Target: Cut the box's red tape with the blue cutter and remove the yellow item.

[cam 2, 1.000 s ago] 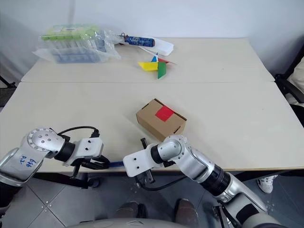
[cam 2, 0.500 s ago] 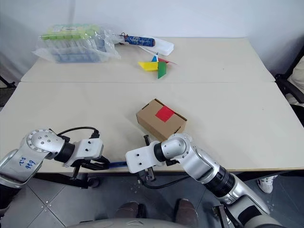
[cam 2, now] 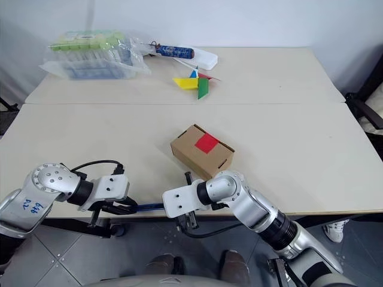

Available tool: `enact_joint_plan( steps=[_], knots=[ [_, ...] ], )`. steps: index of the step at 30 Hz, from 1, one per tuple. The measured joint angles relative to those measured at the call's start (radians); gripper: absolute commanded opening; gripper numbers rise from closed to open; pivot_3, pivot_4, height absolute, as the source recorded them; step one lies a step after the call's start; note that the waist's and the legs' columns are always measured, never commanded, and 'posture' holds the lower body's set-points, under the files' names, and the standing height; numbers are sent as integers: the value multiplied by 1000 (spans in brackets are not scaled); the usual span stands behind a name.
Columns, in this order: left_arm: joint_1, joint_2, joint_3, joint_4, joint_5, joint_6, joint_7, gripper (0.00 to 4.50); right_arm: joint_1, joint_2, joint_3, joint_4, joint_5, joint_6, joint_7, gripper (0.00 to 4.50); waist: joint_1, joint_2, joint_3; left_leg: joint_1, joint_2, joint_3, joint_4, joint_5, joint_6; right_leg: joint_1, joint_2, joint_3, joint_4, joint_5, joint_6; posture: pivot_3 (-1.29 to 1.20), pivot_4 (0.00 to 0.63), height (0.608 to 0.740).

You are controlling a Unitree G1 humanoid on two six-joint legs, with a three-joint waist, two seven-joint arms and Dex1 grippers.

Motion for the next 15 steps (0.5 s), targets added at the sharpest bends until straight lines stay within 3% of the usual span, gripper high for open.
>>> enact_joint_plan(
  steps=[15],
  knots=[
    [-4, 1, -2, 1, 0, 1, -2, 403, -36, 105, 23, 122, -15, -49, -25, 45, -1, 0, 0, 0, 1, 0, 0, 0, 0, 0, 0, 0, 0, 0, 0, 0, 150, 740]
  ],
)
